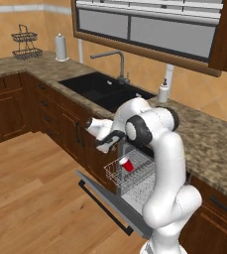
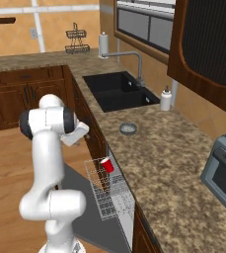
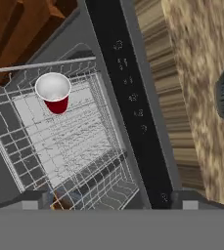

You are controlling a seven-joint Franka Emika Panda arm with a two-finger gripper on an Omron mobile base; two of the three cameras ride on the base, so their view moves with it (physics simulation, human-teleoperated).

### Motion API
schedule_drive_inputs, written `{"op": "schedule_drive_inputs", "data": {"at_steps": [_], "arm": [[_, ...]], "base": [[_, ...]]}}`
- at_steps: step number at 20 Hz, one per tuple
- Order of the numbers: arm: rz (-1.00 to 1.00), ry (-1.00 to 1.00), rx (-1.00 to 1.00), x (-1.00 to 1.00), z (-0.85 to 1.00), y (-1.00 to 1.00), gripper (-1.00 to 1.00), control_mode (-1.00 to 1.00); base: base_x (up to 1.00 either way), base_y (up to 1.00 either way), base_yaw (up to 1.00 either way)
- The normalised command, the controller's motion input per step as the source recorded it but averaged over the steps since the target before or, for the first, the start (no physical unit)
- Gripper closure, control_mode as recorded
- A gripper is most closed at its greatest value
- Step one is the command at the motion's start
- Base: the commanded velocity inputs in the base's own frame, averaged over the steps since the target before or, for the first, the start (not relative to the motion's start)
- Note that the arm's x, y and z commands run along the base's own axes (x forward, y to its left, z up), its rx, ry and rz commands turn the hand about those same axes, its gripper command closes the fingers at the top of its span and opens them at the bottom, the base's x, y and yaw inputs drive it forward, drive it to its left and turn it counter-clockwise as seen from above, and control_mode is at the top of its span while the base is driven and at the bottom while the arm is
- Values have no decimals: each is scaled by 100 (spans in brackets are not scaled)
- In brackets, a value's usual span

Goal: Pick up the cup and bowl from the counter, place them in the dishwasher, and close the dishwasher door.

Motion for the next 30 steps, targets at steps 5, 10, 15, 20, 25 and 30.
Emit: {"op": "schedule_drive_inputs", "data": {"at_steps": [5, 10, 15, 20, 25, 30], "arm": [[0, -34, 8, -32, 99, -53, -100, -100], [0, -5, 11, 43, 86, -57, -100, -100], [1, 11, 7, 78, 53, -40, -100, -100], [5, 14, 0, 49, 4, -41, -100, -100], [6, 14, 2, 48, -19, -50, -100, -100], [7, 10, 9, 20, -47, -51, -100, -100]], "base": [[0, 0, 0], [0, 0, 0], [0, 0, 0], [0, 0, 0], [0, 0, 0], [0, 0, 0]]}}
